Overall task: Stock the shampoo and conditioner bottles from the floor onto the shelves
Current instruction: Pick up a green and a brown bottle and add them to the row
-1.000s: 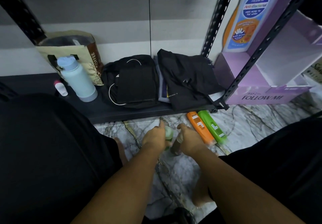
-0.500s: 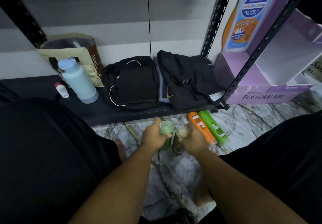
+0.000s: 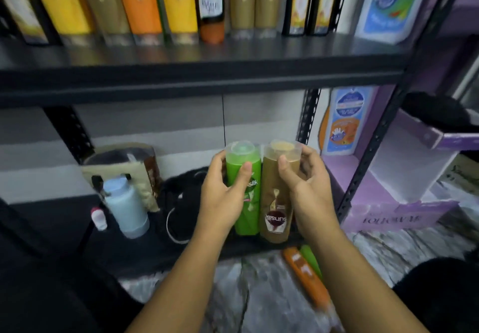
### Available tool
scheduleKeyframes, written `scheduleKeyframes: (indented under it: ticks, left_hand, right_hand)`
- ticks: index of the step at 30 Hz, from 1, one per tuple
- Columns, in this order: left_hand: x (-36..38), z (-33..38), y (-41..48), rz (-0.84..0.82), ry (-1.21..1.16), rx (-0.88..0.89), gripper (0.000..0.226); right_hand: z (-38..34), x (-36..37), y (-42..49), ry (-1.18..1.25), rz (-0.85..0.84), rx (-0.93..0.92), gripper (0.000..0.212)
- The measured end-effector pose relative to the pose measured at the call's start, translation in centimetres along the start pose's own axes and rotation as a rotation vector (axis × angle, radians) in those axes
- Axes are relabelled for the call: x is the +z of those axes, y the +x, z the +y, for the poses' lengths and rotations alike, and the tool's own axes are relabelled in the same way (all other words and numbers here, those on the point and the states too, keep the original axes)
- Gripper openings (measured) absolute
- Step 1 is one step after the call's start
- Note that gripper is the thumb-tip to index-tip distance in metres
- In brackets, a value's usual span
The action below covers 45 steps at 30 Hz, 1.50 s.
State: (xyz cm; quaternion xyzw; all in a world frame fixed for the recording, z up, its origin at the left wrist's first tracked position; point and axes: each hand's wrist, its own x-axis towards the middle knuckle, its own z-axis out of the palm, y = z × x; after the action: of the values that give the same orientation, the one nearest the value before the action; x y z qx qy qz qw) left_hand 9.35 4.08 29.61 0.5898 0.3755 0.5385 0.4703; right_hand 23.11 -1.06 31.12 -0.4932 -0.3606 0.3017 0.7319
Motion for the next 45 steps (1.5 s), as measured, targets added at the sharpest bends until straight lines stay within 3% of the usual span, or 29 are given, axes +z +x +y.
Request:
scheduleKeyframes:
  ticks: [9,12,15,22,25,27,29,31,33,35,37,45]
  left_hand:
    - [2.0,20.9,9.8,0.006,-0.139,0.409,0.032]
    - [2.6,26.1,12.9,0.018,-0.113,0.474,0.039]
    - [3.4,29.0,15.6,0.038,-0.076,0.488,0.032]
    - [4.5,28.4,19.4,0.060,0.029,0.416,0.039]
    - [4.7,27.4,20.1,0.045,0.059,0.414,0.037]
    - [4.6,26.7,20.6,0.041,0.106,0.411,0.047]
    - [4.1,26.0,20.9,0.041,0.160,0.426,0.061]
    - [3.6,25.5,20.8,-0.001,0.167,0.416,0.061]
    - [2.9,24.6,20.3,-0.085,0.188,0.376,0.054]
    - [2.3,22.8,19.9,-0.206,0.262,0.329,0.067]
    - [2.0,21.1,20.1,-0.261,0.362,0.302,0.077]
    - [3.9,20.2,24.9,-0.157,0.626,0.261,0.060]
  right_hand:
    - [-21.2,6.1,9.3,0.096,-0.190,-0.308,0.031]
    - [-25.3,7.7,11.9,0.135,-0.214,-0.370,0.029]
    - [-26.9,9.2,14.4,0.183,-0.176,-0.396,0.032]
    - [-25.2,9.8,17.9,0.186,-0.180,-0.329,0.024]
    - [-24.3,9.8,18.9,0.136,-0.161,-0.364,0.022]
    - [-24.0,9.5,19.5,0.106,-0.171,-0.399,0.026]
    - [-23.3,8.9,19.8,0.006,-0.213,-0.420,0.031]
    - [-22.1,7.8,20.3,-0.191,-0.277,-0.388,0.040]
    - [-20.6,6.6,20.5,-0.392,-0.376,-0.295,0.050]
    - [-19.2,5.7,20.5,-0.415,-0.456,-0.211,0.050]
    - [-18.5,5.2,21.0,-0.397,-0.434,-0.209,0.044]
    - [-16.5,5.7,25.1,-0.319,-0.287,-0.254,0.039]
